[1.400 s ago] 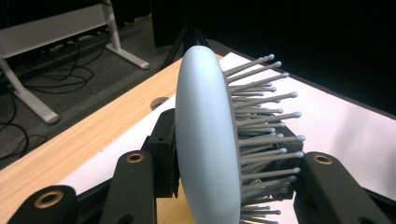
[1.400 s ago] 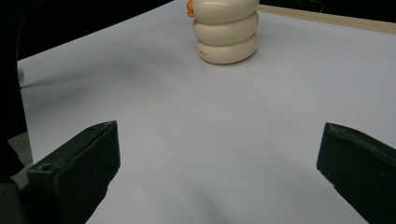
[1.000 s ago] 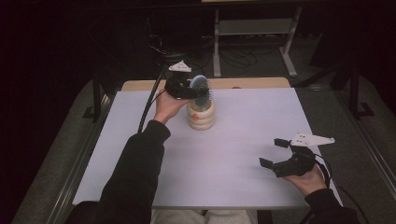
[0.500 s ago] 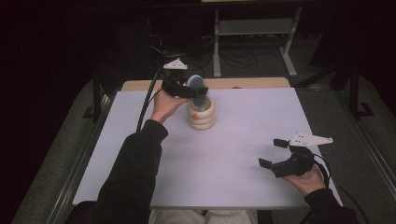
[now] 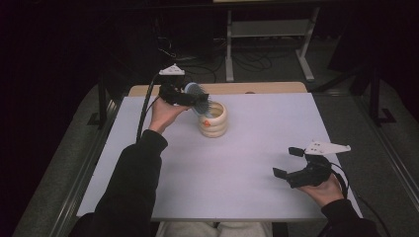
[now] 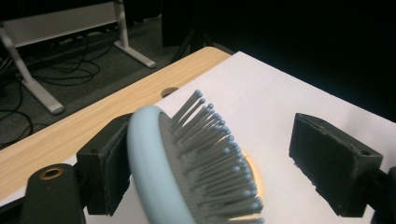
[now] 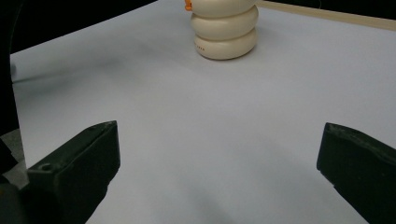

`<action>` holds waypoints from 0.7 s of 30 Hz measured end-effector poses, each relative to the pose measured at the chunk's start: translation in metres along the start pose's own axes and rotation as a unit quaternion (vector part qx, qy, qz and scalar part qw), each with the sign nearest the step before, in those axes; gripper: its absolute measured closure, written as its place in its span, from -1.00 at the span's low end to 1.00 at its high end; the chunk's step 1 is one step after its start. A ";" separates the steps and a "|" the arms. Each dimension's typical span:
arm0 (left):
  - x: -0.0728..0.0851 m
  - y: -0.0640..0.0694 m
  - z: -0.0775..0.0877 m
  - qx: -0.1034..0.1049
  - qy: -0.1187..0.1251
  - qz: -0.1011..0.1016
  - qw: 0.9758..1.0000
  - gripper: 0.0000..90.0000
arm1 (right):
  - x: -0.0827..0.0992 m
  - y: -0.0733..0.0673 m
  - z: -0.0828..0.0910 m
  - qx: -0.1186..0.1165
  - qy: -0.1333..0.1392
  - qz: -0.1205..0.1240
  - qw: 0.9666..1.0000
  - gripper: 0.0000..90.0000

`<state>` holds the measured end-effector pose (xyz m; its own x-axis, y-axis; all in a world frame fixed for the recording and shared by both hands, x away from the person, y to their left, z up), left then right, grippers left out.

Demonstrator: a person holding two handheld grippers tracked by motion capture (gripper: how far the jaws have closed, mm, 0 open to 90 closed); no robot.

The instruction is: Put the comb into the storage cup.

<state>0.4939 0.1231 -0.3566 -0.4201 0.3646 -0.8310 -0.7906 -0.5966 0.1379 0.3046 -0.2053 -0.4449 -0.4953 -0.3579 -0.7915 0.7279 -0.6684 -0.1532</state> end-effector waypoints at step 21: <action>0.026 -0.019 0.034 -0.002 0.033 0.024 0.999 -0.82 | -0.001 -0.002 -0.001 -0.002 0.002 0.003 1.000 -1.00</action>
Point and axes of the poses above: each handheld gripper's, and its own axes: z roughly backward along the jaws, x roughly out of its underside, y roughly to its right, the point moved 6 cm from there along -z, roughly forward along the jaws, and after that the axes turned 8 degrees about -y, right-handed, at the moved point
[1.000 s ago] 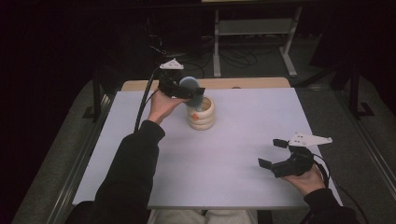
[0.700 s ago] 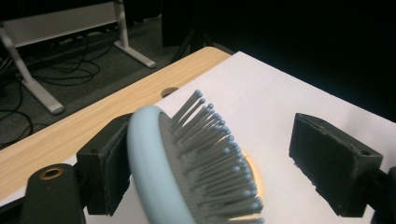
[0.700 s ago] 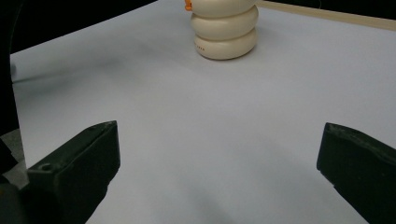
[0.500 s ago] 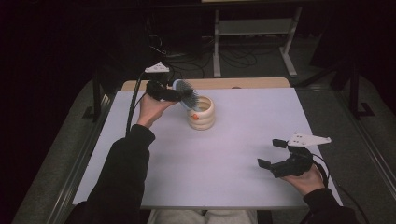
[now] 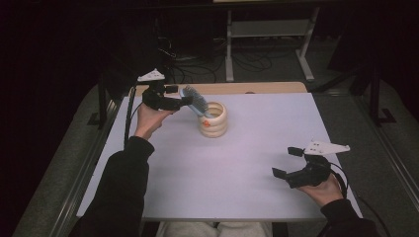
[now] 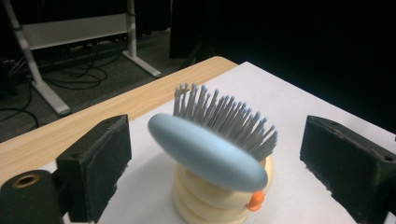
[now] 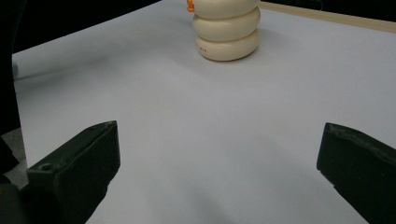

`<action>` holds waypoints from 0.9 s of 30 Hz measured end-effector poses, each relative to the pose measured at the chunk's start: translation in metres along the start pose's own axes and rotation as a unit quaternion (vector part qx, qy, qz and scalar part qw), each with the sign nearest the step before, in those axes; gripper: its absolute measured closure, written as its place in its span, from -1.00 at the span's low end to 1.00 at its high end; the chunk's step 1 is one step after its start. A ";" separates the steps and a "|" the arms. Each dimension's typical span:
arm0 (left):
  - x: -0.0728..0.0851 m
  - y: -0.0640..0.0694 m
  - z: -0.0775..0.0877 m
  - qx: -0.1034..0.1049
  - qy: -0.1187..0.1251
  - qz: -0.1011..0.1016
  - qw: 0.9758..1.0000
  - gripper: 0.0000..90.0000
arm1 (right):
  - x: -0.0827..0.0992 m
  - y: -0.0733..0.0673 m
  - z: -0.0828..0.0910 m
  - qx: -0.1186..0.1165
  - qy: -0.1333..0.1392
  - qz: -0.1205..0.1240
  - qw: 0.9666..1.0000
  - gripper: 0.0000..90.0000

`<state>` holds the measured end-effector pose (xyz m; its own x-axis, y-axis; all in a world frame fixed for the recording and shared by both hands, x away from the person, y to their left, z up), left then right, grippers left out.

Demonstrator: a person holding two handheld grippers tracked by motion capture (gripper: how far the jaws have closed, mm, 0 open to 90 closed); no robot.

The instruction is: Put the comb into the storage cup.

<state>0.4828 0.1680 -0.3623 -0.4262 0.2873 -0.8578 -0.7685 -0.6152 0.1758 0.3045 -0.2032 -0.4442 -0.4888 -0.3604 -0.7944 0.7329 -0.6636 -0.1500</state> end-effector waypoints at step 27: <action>0.038 -0.008 0.055 -0.004 0.028 -0.006 1.000 -1.00 | -0.001 0.001 -0.003 0.001 -0.002 -0.001 1.000 -1.00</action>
Point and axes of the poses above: each handheld gripper's, and its own axes: z roughly backward along the jaws, x roughly out of its underside, y roughly to its right, the point moved 6 cm from there along -z, roughly forward along the jaws, and after that the axes turned 8 degrees about -y, right-handed, at the moved point
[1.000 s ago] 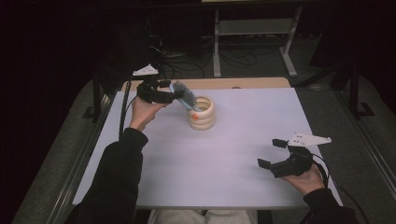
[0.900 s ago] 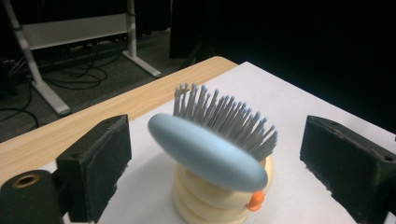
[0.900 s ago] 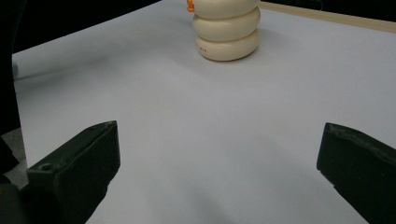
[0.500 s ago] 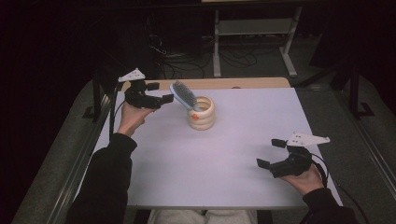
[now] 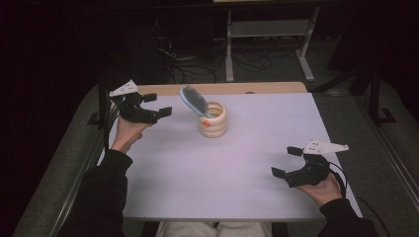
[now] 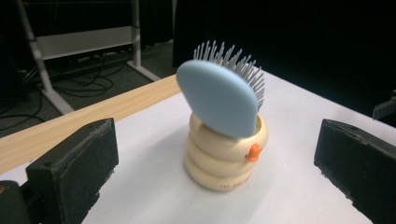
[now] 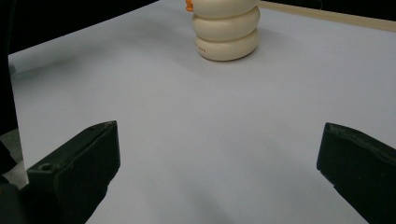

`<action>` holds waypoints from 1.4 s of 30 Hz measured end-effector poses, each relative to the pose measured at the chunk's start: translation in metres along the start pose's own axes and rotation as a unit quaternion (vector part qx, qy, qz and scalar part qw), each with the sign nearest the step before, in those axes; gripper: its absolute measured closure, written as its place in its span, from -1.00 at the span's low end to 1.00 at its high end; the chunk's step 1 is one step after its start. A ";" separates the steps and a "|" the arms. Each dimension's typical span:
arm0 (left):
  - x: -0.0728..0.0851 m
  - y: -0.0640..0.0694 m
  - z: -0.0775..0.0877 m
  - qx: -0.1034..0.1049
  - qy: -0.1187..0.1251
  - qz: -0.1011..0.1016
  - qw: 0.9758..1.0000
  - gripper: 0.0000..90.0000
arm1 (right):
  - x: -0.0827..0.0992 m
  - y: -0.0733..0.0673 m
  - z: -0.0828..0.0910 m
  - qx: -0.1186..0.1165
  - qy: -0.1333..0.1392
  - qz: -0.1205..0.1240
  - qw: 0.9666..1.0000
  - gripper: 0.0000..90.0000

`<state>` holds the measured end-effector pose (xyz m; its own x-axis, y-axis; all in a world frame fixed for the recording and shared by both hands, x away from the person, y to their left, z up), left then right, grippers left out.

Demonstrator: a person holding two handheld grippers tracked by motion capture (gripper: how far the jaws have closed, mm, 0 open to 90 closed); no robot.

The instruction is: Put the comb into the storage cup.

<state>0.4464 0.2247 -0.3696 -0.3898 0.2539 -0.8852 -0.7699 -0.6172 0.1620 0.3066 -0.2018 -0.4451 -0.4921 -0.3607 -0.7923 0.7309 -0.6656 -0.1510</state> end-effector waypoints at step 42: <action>0.089 -0.009 0.057 -0.027 0.009 0.022 0.999 -1.00 | 0.001 0.001 -0.001 0.004 -0.002 -0.003 1.000 -1.00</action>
Point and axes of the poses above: each handheld gripper's, and its own axes: z roughly backward along the jaws, x roughly out of its underside, y roughly to its right, the point moved 6 cm from there along -z, roughly forward along the jaws, and after that the axes turned 8 degrees about -y, right-handed, at the moved point
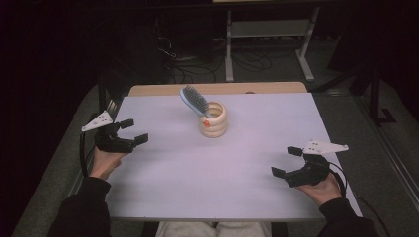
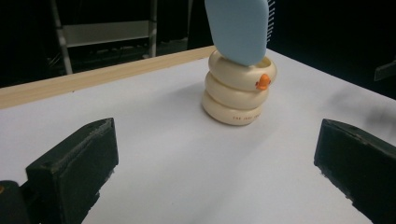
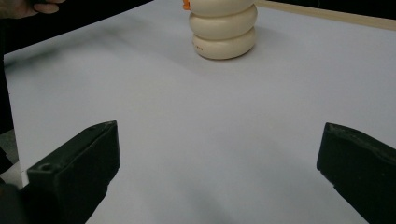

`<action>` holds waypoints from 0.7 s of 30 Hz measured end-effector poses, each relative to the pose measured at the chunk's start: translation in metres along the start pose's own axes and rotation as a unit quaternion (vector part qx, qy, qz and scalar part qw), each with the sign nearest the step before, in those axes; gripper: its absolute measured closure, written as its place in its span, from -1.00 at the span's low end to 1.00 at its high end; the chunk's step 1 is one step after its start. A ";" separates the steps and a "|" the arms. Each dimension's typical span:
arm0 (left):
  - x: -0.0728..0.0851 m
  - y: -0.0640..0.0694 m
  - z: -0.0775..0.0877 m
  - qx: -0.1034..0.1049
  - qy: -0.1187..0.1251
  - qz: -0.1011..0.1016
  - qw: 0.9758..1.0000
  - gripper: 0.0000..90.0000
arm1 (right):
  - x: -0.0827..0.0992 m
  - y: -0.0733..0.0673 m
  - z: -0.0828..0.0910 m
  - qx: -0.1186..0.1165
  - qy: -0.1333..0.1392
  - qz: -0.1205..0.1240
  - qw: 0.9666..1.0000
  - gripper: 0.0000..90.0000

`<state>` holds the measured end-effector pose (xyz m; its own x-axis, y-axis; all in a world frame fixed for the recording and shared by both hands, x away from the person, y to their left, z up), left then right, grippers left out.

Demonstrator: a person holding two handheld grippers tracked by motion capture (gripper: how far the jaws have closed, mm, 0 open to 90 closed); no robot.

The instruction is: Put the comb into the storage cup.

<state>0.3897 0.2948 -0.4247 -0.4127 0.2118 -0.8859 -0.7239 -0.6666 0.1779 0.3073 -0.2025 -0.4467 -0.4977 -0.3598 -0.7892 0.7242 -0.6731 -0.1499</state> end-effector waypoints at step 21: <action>0.040 0.005 0.022 -0.005 -0.004 0.000 1.000 -1.00 | 0.001 0.001 0.002 0.002 0.007 -0.003 1.000 -1.00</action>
<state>0.3572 0.3160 -0.4498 -0.4174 0.2184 -0.8821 -0.7181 -0.6741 0.1728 0.3063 -0.2049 -0.4466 -0.4958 -0.3468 -0.7962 0.7188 -0.6783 -0.1521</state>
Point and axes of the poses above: each handheld gripper's, and its own axes: z roughly backward along the jaws, x roughly out of its underside, y roughly to its right, the point moved 6 cm from there along -z, roughly forward along the jaws, and after that the axes turned 8 degrees about -y, right-handed, at the moved point
